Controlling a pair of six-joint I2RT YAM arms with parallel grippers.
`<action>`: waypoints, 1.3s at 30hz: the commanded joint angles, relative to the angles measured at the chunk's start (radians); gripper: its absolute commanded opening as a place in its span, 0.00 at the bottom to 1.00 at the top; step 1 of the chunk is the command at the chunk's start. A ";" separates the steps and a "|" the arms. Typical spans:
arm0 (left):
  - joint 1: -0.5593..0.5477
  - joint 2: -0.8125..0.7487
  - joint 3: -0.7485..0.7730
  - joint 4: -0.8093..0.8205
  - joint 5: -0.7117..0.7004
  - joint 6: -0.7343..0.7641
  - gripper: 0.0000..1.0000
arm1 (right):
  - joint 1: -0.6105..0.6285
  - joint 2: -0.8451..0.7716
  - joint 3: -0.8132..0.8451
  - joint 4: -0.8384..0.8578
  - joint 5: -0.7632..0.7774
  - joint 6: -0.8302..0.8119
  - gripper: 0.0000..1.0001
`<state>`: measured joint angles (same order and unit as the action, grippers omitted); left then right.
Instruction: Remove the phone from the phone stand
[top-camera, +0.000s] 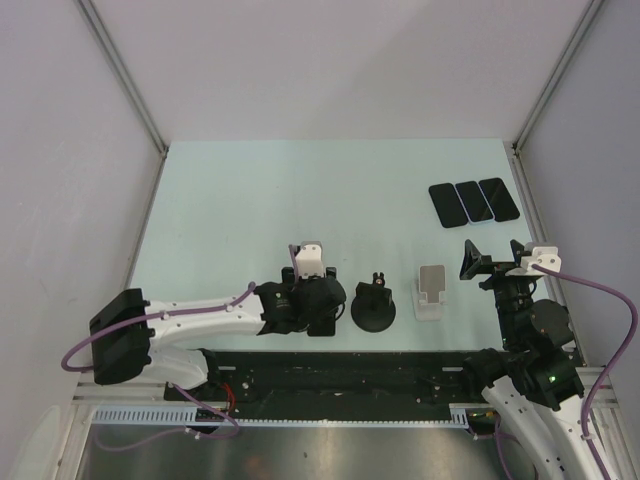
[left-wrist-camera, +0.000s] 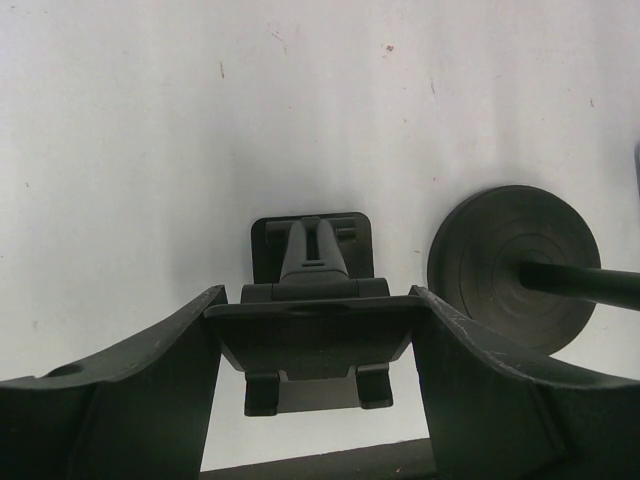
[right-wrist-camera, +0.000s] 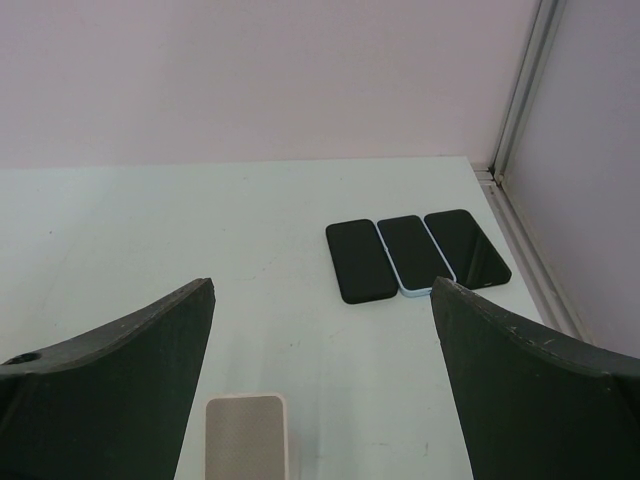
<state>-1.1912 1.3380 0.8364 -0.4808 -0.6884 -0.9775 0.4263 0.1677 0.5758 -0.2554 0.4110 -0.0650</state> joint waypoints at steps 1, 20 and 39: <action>-0.004 0.018 0.038 -0.062 -0.060 0.003 0.36 | 0.005 0.007 0.001 0.041 0.015 -0.012 0.95; -0.004 0.006 0.069 -0.062 -0.103 -0.009 0.76 | 0.005 0.012 0.001 0.041 0.012 -0.010 0.95; 0.001 0.033 0.092 -0.062 -0.109 -0.024 0.93 | 0.006 0.015 0.001 0.039 0.015 -0.012 0.95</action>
<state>-1.1934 1.3876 0.8921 -0.5419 -0.7681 -0.9787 0.4263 0.1787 0.5758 -0.2558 0.4110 -0.0650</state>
